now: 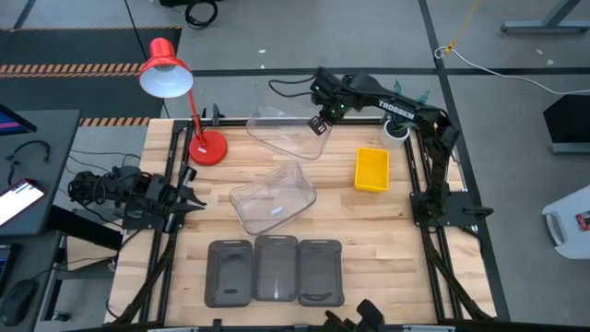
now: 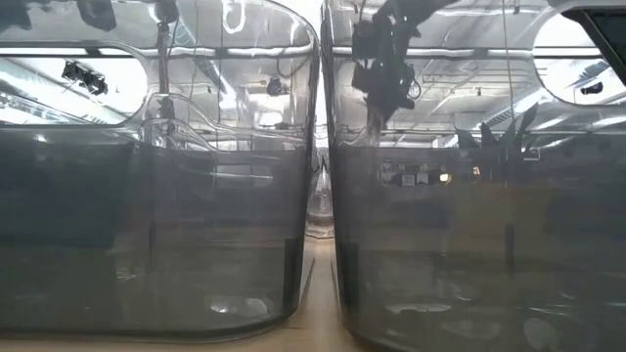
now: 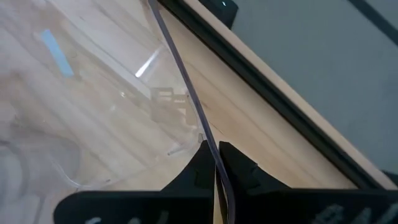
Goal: Stack baskets by color
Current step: Stack the top transparent bin on the bottom stacked transparent bins
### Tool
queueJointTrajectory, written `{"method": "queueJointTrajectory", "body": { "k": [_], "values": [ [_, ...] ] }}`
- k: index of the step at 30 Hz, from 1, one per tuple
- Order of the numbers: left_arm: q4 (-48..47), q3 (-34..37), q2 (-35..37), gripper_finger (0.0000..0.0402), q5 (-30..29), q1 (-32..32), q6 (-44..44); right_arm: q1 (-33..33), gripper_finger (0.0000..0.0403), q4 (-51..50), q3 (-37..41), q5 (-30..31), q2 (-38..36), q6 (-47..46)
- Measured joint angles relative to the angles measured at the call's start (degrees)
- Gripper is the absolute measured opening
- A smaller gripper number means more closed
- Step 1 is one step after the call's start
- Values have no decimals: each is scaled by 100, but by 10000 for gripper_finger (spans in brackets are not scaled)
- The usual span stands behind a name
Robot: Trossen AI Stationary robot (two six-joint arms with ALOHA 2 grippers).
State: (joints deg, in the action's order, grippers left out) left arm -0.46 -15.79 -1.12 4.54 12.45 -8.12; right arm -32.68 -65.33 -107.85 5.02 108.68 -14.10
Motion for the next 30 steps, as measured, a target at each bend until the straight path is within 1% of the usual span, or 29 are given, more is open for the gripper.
{"method": "queueJointTrajectory", "body": {
  "k": [6,13,19,26,30],
  "values": [
    [260,-2,1,32,6,0,426,349,8,-209,-638,2,0,154],
    [323,-2,1,34,3,2,448,925,8,-177,-1193,-142,0,577],
    [338,-2,1,26,3,0,448,1388,8,-166,-1216,-451,0,1022],
    [517,-2,1,32,2,2,451,1859,8,9,-1194,-480,0,1729],
    [561,-2,1,34,2,2,414,1940,8,175,-805,-482,1,1833]
  ]
}}
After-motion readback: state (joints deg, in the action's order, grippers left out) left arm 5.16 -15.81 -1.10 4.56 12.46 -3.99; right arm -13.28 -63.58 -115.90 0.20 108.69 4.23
